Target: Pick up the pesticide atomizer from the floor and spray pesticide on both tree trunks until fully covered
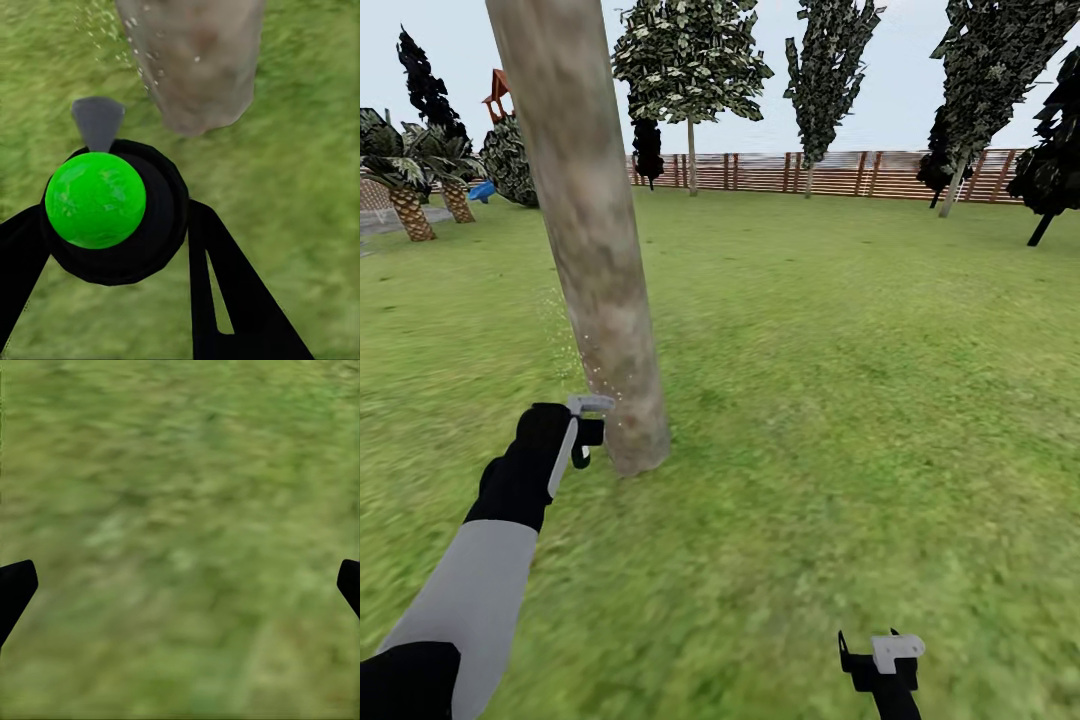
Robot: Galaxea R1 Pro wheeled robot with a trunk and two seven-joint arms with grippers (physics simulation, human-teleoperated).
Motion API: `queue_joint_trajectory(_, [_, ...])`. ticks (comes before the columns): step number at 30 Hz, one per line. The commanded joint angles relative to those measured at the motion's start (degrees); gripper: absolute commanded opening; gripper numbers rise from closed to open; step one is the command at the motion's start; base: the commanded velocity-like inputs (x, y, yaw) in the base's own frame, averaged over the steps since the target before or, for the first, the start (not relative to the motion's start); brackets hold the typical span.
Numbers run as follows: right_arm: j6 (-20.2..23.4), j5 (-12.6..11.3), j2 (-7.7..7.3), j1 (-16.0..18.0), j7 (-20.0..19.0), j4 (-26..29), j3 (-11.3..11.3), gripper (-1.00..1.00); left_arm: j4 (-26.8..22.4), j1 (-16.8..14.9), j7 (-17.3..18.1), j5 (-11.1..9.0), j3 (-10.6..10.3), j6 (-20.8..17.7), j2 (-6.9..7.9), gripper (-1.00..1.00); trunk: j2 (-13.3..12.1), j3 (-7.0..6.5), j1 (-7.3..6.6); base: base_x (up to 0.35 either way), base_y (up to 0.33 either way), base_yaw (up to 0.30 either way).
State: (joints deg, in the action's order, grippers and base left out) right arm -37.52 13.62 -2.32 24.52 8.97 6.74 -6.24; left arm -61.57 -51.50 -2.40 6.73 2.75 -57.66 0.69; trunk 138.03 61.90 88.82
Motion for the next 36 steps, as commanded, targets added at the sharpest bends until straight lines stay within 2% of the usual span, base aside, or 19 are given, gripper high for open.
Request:
queue_joint_trajectory(1, [0.0, 0.0, 0.01, 0.0, 0.0, 0.0, 0.0, 1.00, 0.0, 0.0, 0.0, -0.1, 0.0, 0.0, 0.07, -1.00, 0.0, 0.00, 0.00, 0.182, 0.000, 0.000])
queue_joint_trajectory(5, [0.1, 0.0, -0.03, 0.0, 0.0, 0.0, 0.0, 1.00, 0.0, 0.0, 0.0, -0.1, 0.1, 0.0, -0.23, -1.00, 0.0, 0.00, 0.00, 0.245, 0.000, 0.000])
queue_joint_trajectory(12, [0.1, 0.1, -0.05, 0.0, 0.0, -0.1, 0.0, 1.00, 0.0, 0.0, 0.0, -0.1, 0.2, 0.0, -1.13, -1.00, 0.0, 0.00, 0.00, 0.023, 0.000, 0.000])
queue_joint_trajectory(15, [0.1, 0.1, -0.05, 0.0, 0.0, -0.1, 0.0, 1.00, 0.0, -0.1, 1.2, -0.4, 0.2, 0.0, -0.47, -1.00, 0.0, 0.00, 0.00, 0.000, 0.000, 0.000])
queue_joint_trajectory(18, [0.1, 0.1, -0.05, 0.0, 0.0, -0.1, 0.0, 1.00, 0.1, 0.0, 5.2, -0.4, 0.2, 0.0, 1.99, -1.00, 0.0, 0.00, 0.00, 0.000, 0.000, 0.000])
queue_joint_trajectory(19, [0.1, 0.0, -0.05, 0.0, 0.0, -0.1, 0.0, 1.00, 0.3, 0.0, 5.7, -0.4, 0.0, 0.0, 2.28, -1.00, 0.0, 0.00, 0.00, 0.000, 0.000, 0.000])
queue_joint_trajectory(23, [0.1, 0.0, -0.05, 0.0, 0.0, -0.1, 0.0, 1.00, 0.9, 0.2, 6.2, -0.3, -0.2, 0.1, 1.71, -1.00, 0.0, 0.00, 0.00, 0.000, 0.000, 0.000])
queue_joint_trajectory(28, [0.1, 0.1, -0.05, 0.0, 0.0, -0.1, 0.0, 1.00, 1.0, 0.3, 6.3, -0.5, -3.2, 0.1, 1.10, -1.00, 0.0, 0.00, 0.00, 0.000, 0.000, 0.000])
queue_joint_trajectory(36, [0.1, 0.1, -0.05, 0.0, 0.0, -0.1, 0.0, 1.00, 2.0, 1.3, 6.3, -0.4, -2.3, 0.3, 2.32, -1.00, 0.0, 0.00, 0.00, 0.000, 0.000, 0.000])
